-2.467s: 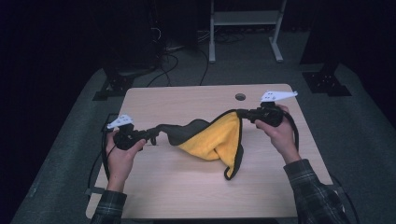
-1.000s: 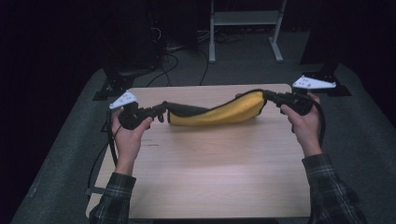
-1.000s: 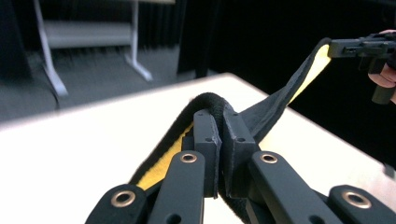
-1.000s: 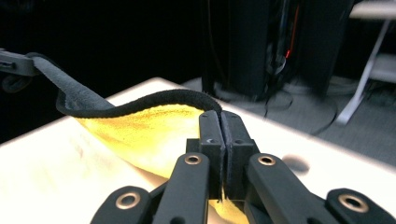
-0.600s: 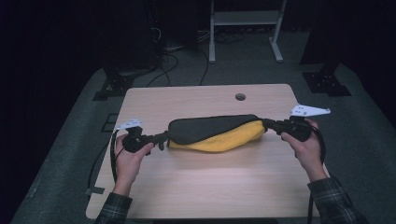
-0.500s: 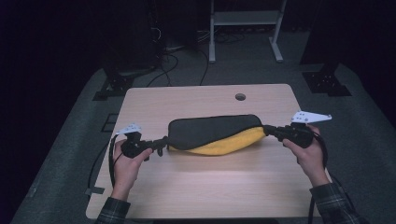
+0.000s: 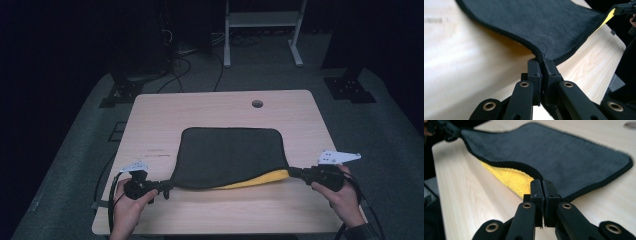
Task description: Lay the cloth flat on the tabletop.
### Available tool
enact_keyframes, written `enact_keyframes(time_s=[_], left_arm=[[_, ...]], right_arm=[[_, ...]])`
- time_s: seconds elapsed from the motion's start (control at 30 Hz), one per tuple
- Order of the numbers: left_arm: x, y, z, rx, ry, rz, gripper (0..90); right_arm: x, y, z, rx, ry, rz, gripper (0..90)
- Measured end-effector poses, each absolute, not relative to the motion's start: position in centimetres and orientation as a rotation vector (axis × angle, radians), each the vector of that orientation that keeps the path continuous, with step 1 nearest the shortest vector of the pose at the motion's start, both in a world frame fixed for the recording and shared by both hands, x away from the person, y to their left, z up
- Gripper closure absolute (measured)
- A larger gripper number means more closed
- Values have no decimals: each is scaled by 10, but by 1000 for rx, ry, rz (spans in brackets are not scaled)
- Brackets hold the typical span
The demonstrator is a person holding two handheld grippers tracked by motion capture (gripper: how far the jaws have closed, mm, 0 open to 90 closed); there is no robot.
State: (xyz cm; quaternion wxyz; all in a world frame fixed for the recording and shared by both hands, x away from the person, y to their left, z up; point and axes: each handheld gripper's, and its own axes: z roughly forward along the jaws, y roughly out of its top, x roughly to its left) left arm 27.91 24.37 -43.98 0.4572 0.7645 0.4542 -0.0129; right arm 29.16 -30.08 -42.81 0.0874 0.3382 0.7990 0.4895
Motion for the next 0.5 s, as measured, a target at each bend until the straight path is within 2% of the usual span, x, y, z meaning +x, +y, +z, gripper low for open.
enact_keyframes(time_s=[0.23,0.37,0.47,0.5], left_arm=[[264,236,-454,1971,1132,-120,839],[255,232,-458,2023,1126,-138,770],[253,236,-456,2026,1111,-88,699],[253,236,-456,2026,1111,-88,672]], right_arm=[[280,-305,-443,1016,2438,1355,870],[277,-311,-446,1014,2448,1308,852],[274,-315,-449,995,2446,1313,723],[274,-315,-449,995,2446,1313,723]])
